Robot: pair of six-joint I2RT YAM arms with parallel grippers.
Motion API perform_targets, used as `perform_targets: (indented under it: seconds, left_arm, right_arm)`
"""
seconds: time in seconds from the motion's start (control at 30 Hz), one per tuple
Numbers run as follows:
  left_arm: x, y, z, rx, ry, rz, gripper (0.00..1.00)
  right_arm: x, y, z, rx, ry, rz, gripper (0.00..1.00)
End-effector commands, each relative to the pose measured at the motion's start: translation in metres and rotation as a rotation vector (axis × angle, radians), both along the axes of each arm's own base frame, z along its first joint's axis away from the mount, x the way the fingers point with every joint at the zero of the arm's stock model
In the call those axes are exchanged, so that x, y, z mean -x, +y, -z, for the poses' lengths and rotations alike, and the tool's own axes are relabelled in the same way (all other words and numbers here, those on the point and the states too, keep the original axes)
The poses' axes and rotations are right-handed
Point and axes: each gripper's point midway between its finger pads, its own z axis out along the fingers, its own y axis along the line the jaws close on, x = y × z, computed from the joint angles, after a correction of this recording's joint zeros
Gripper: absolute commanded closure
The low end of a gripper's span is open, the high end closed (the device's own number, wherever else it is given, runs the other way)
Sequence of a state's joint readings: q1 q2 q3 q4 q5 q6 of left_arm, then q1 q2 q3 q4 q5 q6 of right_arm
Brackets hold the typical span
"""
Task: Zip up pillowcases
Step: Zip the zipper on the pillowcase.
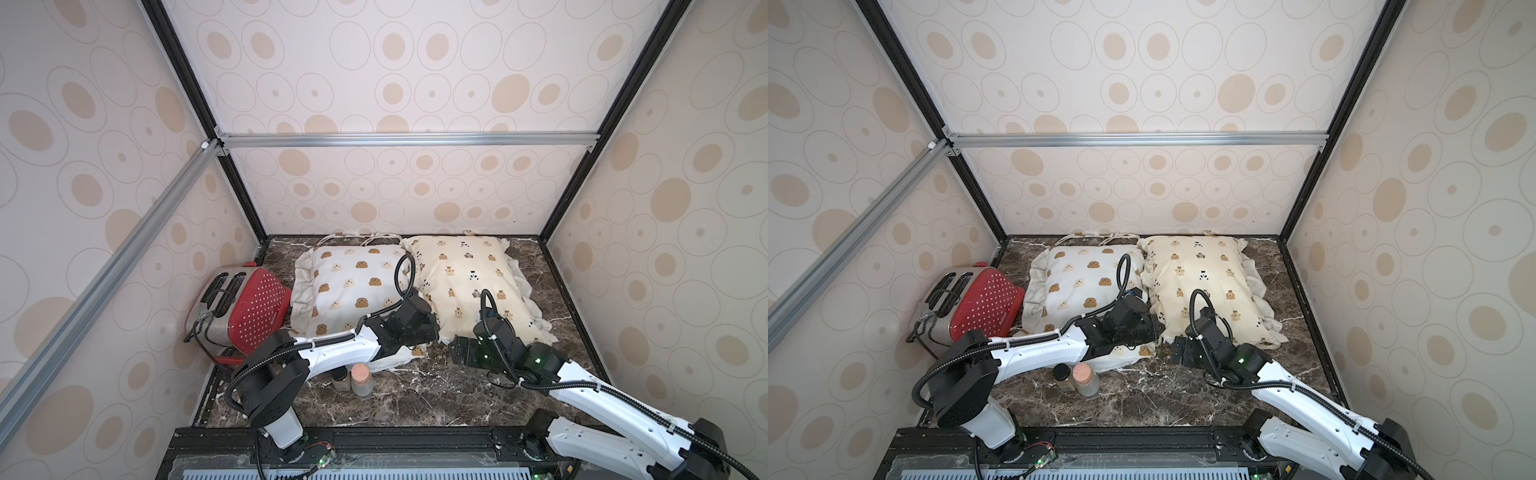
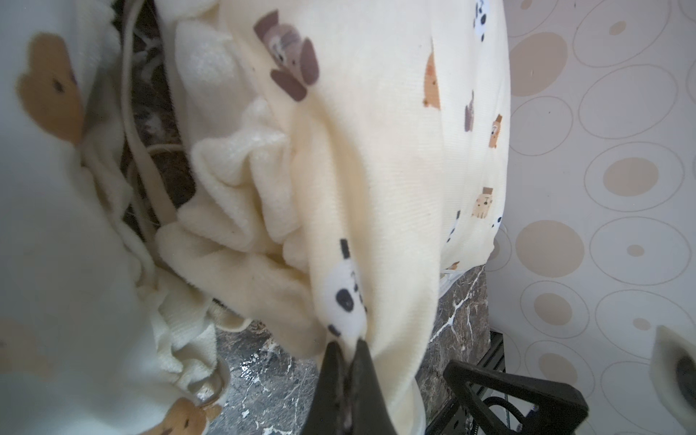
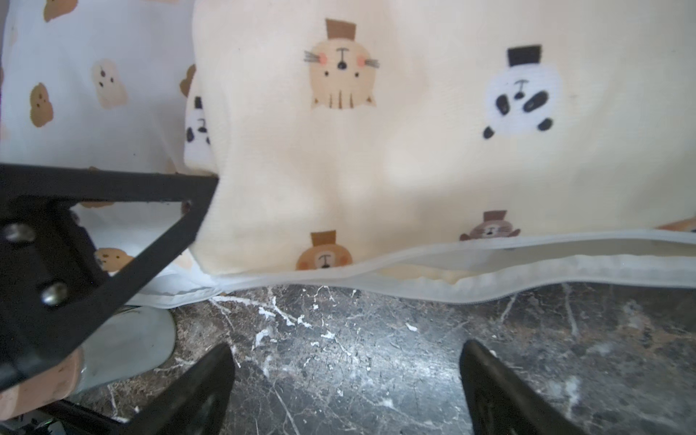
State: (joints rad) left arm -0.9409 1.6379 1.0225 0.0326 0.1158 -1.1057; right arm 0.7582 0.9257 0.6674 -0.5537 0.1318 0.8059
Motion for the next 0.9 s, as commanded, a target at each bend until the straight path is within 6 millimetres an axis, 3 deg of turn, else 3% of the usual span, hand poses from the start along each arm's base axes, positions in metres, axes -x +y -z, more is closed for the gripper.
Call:
perform_targets:
  seconds: [0.0,0.23,0.33,0.63,0.87]
  left_arm:
    - [0.002,-0.013,-0.035,0.053,-0.049,0.045,1.0]
    - [0.0,-0.013,-0.038,0.051,-0.051,0.043,1.0]
    - [0.001,-0.014,-0.038,0.049,-0.05,0.049,1.0]
    - [0.001,-0.017,-0.042,0.082,-0.048,0.046,1.0]
    - [0.001,-0.017,-0.041,0.085,-0.048,0.044,1.0]
  right_arm:
    - [0.007,0.015,-0.003,-0.042,0.023,-0.08,0.12]
    - [0.004,0.063,-0.009,-0.218,-0.001,-0.238,0.37]
    - [0.0,0.063,-0.001,-0.188,0.007,-0.233,0.49]
    - [-0.009,0.073,0.009,-0.204,-0.042,-0.26,0.64]
    - [-0.016,0.063,0.009,-0.159,-0.128,-0.256,0.67]
